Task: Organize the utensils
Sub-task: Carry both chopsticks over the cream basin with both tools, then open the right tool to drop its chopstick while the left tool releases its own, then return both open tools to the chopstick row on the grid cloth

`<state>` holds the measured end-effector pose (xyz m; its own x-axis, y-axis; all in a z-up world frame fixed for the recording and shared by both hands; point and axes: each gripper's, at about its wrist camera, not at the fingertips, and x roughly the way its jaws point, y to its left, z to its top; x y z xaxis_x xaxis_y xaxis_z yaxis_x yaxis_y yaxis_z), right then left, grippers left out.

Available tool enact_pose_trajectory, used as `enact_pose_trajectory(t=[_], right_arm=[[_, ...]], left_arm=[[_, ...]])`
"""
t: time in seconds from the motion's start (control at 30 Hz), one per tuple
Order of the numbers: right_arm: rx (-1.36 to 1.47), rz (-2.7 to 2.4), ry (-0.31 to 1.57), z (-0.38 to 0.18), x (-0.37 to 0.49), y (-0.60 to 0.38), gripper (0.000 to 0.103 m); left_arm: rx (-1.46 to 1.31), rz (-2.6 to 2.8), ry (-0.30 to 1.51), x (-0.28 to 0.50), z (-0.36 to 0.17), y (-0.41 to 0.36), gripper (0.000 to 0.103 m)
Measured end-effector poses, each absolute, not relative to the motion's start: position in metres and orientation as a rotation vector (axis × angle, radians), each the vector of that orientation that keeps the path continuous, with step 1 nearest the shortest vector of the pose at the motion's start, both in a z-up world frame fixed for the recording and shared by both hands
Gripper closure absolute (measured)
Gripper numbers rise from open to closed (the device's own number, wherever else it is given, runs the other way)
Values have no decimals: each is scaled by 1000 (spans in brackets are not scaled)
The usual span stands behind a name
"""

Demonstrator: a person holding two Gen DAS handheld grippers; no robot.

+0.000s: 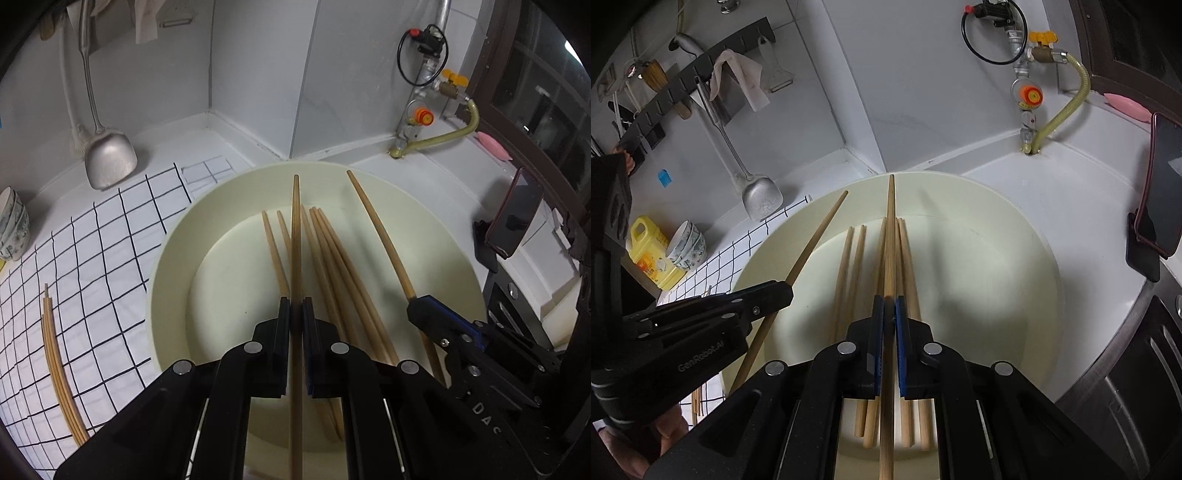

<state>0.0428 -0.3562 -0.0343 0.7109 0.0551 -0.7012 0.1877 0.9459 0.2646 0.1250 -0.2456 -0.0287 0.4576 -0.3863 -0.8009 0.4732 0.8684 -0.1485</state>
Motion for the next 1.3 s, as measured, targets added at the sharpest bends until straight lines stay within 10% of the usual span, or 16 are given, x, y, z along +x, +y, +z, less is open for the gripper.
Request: enact_pose_trajectory(t=[0.37,0.5,1.3], right_arm=[[339,-97,787,-39,45,-358,94],[324,-122,766,-32,42,-360,72],[187,70,664,7,36,-255,45]], left_arm=[[114,-508,975,130,-37,-245,89],[105,-473,909,125,-26,-234,27],[-10,-179,802,65,-16,-50,15]])
